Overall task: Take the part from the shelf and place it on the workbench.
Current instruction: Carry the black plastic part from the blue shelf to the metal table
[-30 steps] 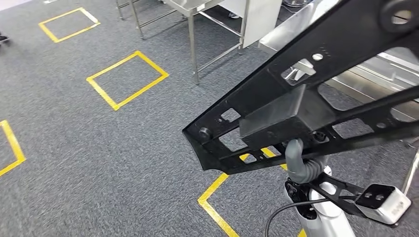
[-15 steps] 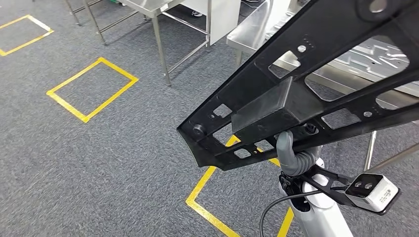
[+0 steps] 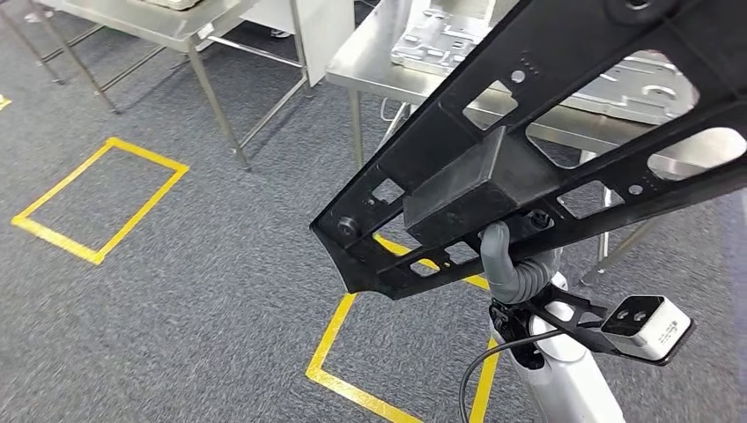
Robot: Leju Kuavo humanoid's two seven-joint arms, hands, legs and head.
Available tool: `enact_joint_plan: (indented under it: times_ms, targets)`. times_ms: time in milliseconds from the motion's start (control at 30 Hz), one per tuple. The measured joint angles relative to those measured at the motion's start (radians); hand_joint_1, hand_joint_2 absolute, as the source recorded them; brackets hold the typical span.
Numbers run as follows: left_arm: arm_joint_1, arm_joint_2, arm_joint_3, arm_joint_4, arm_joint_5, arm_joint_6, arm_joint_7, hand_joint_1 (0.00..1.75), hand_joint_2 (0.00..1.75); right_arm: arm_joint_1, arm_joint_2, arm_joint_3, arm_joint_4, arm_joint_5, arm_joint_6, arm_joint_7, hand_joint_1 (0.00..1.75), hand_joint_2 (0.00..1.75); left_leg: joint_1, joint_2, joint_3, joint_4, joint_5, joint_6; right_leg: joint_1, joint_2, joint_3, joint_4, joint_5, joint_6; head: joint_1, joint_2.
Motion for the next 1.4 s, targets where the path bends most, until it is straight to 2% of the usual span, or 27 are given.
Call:
enact_joint_plan:
  times_ms: [67,133,200,233,300,367,400,433,467,500,567,600,633,667,733,800,867,900,933,967,1000,1067,1133,1233,1300,1333,1400]
  targets:
    - [0.000,0.000,0.000,0.000,0.000,-0.001,0.000,0.00,1.75,-0.001,0.001,0.000,0.005,0.000,-0.003,0.000,1.75,1.75,0.000,-0.040,0.055,-0.137,0.075,0.013,0.000,0.025,0.002,0.001,-0.001,0.003,0.001,0.000]
    - [0.001,0.001,0.000,0.000,-0.001,-0.001,0.000,0.00,1.75,-0.001,0.002,0.000,0.009,-0.001,-0.006,0.000,1.75,1.75,-0.001,-0.072,0.090,-0.217,0.101,0.022,-0.002,0.049,-0.001,0.002,0.000,0.014,0.001,0.000]
    - [-0.001,0.000,0.000,0.000,-0.005,-0.001,-0.001,0.00,1.75,0.000,0.002,0.000,0.011,-0.003,-0.006,-0.001,1.75,1.75,-0.004,-0.061,0.098,-0.230,0.098,0.028,-0.005,0.071,-0.006,0.000,0.004,0.031,0.000,0.000]
    - [-0.003,-0.002,0.000,0.000,-0.007,-0.001,-0.002,0.00,1.75,0.001,0.002,-0.001,0.011,-0.004,-0.006,-0.001,1.75,1.75,-0.003,-0.049,0.101,-0.236,0.101,0.033,-0.005,0.067,-0.008,0.002,0.003,0.037,0.000,0.000]
    - [-0.003,-0.005,-0.001,0.000,-0.010,-0.002,-0.002,0.00,1.75,0.000,0.002,-0.002,0.011,-0.005,-0.006,-0.001,1.75,1.75,0.000,-0.023,0.107,-0.249,0.107,0.044,-0.002,0.019,-0.031,0.050,-0.028,0.045,0.006,0.000]
    - [0.000,-0.006,-0.001,0.000,-0.013,-0.003,-0.002,0.00,1.75,0.002,0.002,-0.002,0.012,-0.004,-0.006,-0.001,1.75,1.75,-0.001,0.003,0.109,-0.253,0.108,0.050,-0.003,-0.039,-0.091,0.173,-0.090,0.051,0.011,0.000]
    - [0.002,-0.006,-0.001,0.000,-0.015,-0.004,-0.002,0.00,1.75,0.005,0.002,-0.002,0.012,-0.004,-0.007,-0.001,1.75,1.75,-0.002,0.016,0.109,-0.252,0.107,0.051,-0.005,-0.050,-0.123,0.236,-0.114,0.055,0.012,0.000]
    - [0.002,-0.006,-0.001,0.000,-0.017,-0.005,-0.002,0.00,1.75,0.008,0.002,-0.003,0.012,-0.002,-0.008,-0.001,1.75,1.75,-0.003,0.029,0.108,-0.252,0.107,0.051,-0.008,-0.055,-0.143,0.274,-0.121,0.058,0.012,0.000]
    - [0.002,-0.006,-0.002,0.000,-0.019,-0.007,-0.001,0.00,1.75,0.011,0.001,-0.003,0.013,-0.001,-0.009,-0.001,1.75,1.75,-0.003,0.042,0.109,-0.251,0.105,0.050,-0.010,-0.059,-0.143,0.275,-0.111,0.060,0.012,0.000]
    - [0.001,-0.006,-0.003,0.000,-0.020,-0.008,-0.001,0.00,1.75,0.013,0.001,-0.003,0.013,0.000,-0.009,-0.001,1.75,1.75,-0.003,0.054,0.110,-0.250,0.103,0.048,-0.010,-0.066,-0.121,0.234,-0.084,0.060,0.012,0.000]
    - [0.000,-0.007,-0.005,0.000,-0.021,-0.010,0.001,0.00,1.75,0.013,0.000,-0.004,0.013,0.002,-0.009,-0.001,1.75,1.75,-0.005,0.076,0.114,-0.247,0.098,0.041,-0.007,-0.107,-0.042,0.089,-0.024,0.054,0.012,0.000]
    - [0.000,-0.007,-0.006,0.000,-0.022,-0.011,0.001,0.00,1.75,0.012,0.000,-0.004,0.013,0.002,-0.009,-0.001,1.75,1.75,-0.008,0.085,0.117,-0.246,0.094,0.036,-0.003,-0.125,-0.012,0.033,-0.007,0.049,0.011,0.000]
    - [-0.001,-0.007,-0.007,0.000,-0.022,-0.011,0.002,0.00,1.75,0.012,0.000,-0.005,0.013,0.003,-0.009,-0.001,1.75,1.75,-0.011,0.094,0.120,-0.244,0.091,0.030,0.000,-0.136,0.004,0.002,-0.001,0.043,0.010,0.000]
    - [-0.002,-0.007,-0.008,0.000,-0.022,-0.011,0.003,0.00,1.75,0.012,0.000,-0.005,0.013,0.003,-0.009,-0.001,1.75,1.75,-0.013,0.102,0.122,-0.244,0.088,0.025,0.003,-0.134,0.006,-0.005,-0.003,0.038,0.009,0.000]
    - [-0.004,-0.007,-0.009,0.000,-0.023,-0.011,0.004,0.00,1.75,0.012,0.000,-0.007,0.013,0.003,-0.009,-0.001,1.75,1.75,-0.010,0.114,0.128,-0.243,0.082,0.013,0.001,-0.109,0.004,-0.007,0.000,0.028,0.009,0.000]
    - [-0.006,-0.006,-0.010,0.000,-0.023,-0.012,0.006,0.00,1.75,0.011,0.000,-0.008,0.012,0.003,-0.009,-0.001,1.75,1.75,-0.006,0.079,0.115,-0.202,0.049,0.003,-0.004,-0.086,0.006,-0.012,0.005,0.015,0.006,0.000]
    - [-0.003,-0.006,-0.010,0.000,-0.024,-0.016,0.011,0.00,1.75,0.010,0.001,-0.008,0.014,0.003,-0.009,-0.001,1.75,1.75,-0.003,0.027,0.064,-0.086,-0.016,-0.002,-0.006,-0.065,0.006,-0.013,0.008,0.007,0.001,0.000]
    - [0.000,-0.006,-0.010,0.000,-0.024,-0.018,0.015,0.00,1.75,0.011,0.002,-0.008,0.016,0.002,-0.008,-0.001,1.75,1.75,-0.002,0.015,0.031,-0.017,-0.044,-0.003,-0.005,-0.054,0.005,-0.013,0.008,0.005,-0.001,0.000]
    - [0.002,-0.006,-0.010,0.000,-0.025,-0.021,0.017,0.00,1.75,0.013,0.002,-0.008,0.020,0.001,-0.007,-0.001,1.75,1.75,-0.002,0.010,0.005,0.030,-0.056,-0.003,-0.004,-0.043,0.005,-0.012,0.008,0.004,-0.001,0.000]
    - [0.004,-0.006,-0.010,0.000,-0.025,-0.025,0.018,0.00,1.75,0.015,0.002,-0.009,0.024,0.000,-0.005,0.000,1.75,1.75,-0.002,0.007,-0.006,0.044,-0.048,-0.002,-0.003,-0.033,0.006,-0.012,0.008,0.004,-0.002,0.000]
    - [0.004,-0.006,-0.010,0.000,-0.025,-0.028,0.018,0.00,1.75,0.017,0.002,-0.009,0.029,0.001,-0.004,0.002,1.75,1.75,-0.002,0.006,0.002,0.017,-0.019,0.001,-0.002,-0.025,0.007,-0.011,0.007,0.005,-0.002,0.000]
    - [0.003,-0.006,-0.010,0.000,-0.025,-0.035,0.018,0.00,1.75,0.018,0.002,-0.009,0.040,0.008,-0.004,0.011,1.75,1.75,-0.003,-0.001,0.055,-0.117,0.058,0.010,-0.002,-0.011,0.011,-0.010,0.004,0.008,-0.002,0.000]
    - [0.000,-0.005,-0.011,0.000,-0.026,-0.038,0.018,0.00,1.75,0.018,0.001,-0.010,0.050,0.018,-0.005,0.018,1.75,1.75,-0.006,-0.010,0.094,-0.217,0.097,0.020,0.001,-0.004,0.010,-0.008,0.002,0.017,-0.001,0.000]
    - [-0.001,-0.006,-0.013,0.000,-0.029,-0.038,0.017,0.00,1.75,0.024,0.001,-0.013,0.059,0.040,-0.006,0.012,1.75,1.75,-0.010,-0.011,0.102,-0.239,0.100,0.033,-0.001,-0.001,0.008,-0.008,0.001,0.036,-0.001,0.000]
    - [-0.001,-0.006,-0.016,0.000,-0.030,-0.038,0.017,0.00,1.75,0.027,0.001,-0.015,0.059,0.053,-0.005,0.004,1.75,1.75,-0.005,-0.007,0.109,-0.249,0.106,0.045,-0.001,-0.018,-0.003,0.019,-0.019,0.046,0.002,0.000]
    - [-0.001,-0.007,-0.017,0.000,-0.030,-0.038,0.016,0.00,1.75,0.028,0.001,-0.016,0.058,0.057,-0.004,0.001,1.75,1.75,-0.003,-0.003,0.111,-0.253,0.108,0.050,-0.001,-0.031,-0.023,0.064,-0.044,0.050,0.003,0.000]
    - [0.000,-0.006,-0.018,0.000,-0.030,-0.038,0.016,0.00,1.75,0.031,0.001,-0.016,0.058,0.060,-0.002,0.000,1.75,1.75,-0.004,0.003,0.112,-0.254,0.107,0.054,-0.005,-0.050,-0.093,0.201,-0.106,0.058,0.007,0.000]
